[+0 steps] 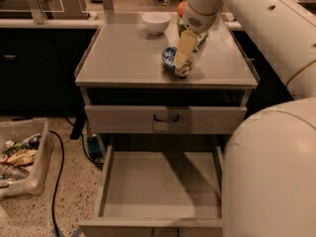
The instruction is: Place pepsi can into middle drawer
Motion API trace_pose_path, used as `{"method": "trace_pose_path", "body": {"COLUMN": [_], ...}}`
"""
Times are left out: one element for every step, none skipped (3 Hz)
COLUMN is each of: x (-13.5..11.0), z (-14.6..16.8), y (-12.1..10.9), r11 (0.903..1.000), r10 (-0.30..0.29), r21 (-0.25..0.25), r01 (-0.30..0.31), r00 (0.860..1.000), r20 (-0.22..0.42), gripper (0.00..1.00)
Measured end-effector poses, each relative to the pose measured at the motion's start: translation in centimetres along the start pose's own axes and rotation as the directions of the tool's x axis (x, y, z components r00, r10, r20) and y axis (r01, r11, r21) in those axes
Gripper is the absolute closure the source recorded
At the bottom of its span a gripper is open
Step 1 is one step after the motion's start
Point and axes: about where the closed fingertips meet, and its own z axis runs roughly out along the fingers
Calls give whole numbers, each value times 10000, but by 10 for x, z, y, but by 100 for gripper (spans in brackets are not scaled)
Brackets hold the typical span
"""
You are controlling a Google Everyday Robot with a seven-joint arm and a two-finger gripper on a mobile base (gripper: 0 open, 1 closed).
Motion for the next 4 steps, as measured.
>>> {"method": "trace_pose_path", "body": {"x": [-14,-29,-36,-33], "z": [24,49,75,99], "y": [15,32,48,62], "r11": [9992,9963,9900,9802], "r10": [-180,-388,-444,-446], "r21": [-350,-771,-1359,-1975], "r01": [179,385,371,167], "r00": [9998,9992,9977,9895], "r20": [-10,-25,-515,-1376], "gripper": [0,0,0,0]}}
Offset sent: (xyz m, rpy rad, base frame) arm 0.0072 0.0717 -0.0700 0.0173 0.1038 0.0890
